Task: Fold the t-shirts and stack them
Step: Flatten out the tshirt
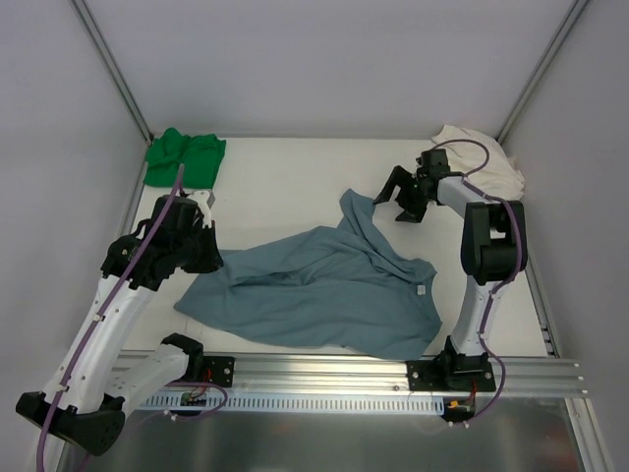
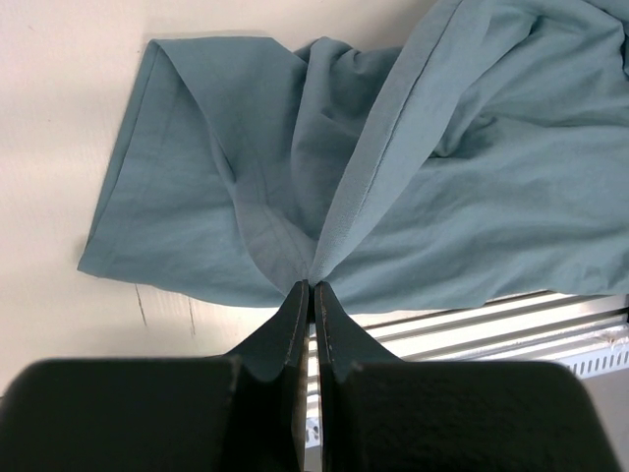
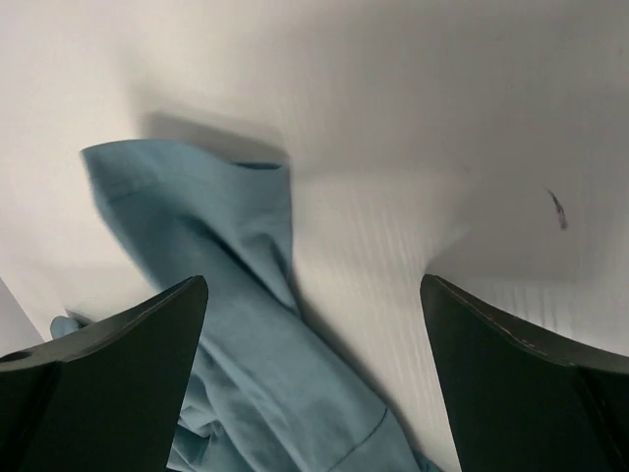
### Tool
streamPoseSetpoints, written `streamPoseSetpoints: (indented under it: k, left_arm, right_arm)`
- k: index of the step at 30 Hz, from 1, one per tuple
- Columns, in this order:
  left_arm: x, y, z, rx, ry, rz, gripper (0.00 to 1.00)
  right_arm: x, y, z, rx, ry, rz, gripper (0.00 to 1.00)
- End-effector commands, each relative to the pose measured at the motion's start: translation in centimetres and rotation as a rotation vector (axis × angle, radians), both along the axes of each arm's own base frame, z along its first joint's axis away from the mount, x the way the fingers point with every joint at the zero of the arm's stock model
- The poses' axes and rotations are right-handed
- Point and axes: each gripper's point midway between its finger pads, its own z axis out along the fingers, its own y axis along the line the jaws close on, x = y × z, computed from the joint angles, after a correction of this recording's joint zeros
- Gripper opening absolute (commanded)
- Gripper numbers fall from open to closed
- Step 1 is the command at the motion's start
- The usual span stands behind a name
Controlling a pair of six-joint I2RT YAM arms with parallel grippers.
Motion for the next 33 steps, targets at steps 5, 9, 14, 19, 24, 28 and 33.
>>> streamPoseSetpoints:
  k: [5,9,14,19,24,28,33]
  left_arm:
    - [0.0,-0.3,-0.6,0.003,0.031,-0.014,0.0]
    - [0.0,-0.5,-1.0,0.003,0.041,-0.016,0.0]
    - [0.0,-0.4,-1.1,0.007,0.044,-0.012,0.0]
    - [-0.1,-0.2,-1.2,0.016,0.046,-0.012,0.0]
    - [-0.4,0.0,-1.3,0.019,0.04,-0.011,0.0]
    - [-0.6,0.1,-1.3,0.016,0.028,-0.013,0.0]
    - [-0.7,0.1,-1.2,0.006,0.008,-0.014,0.0]
  right_arm:
    - [2.2,2.2,-1.1,0.094,0.006,0.008,0.93]
    - [2.6,3.4,-2.3,0.129,0.028,0.014,0.89]
    - [2.4,5.3,-3.7,0.166,0.062,0.022,0.79]
    - [1.8,6.1,-4.8,0.176,0.092,0.028,0.12]
    - [1.7,3.4,-3.0,0.098,0.034,-0.012,0.0]
    - [1.6,-1.0,0.2,0.016,-0.04,-0.086,0.0]
    - [2.2,-6.3,5.9,-0.081,-0.14,-0.174,0.01]
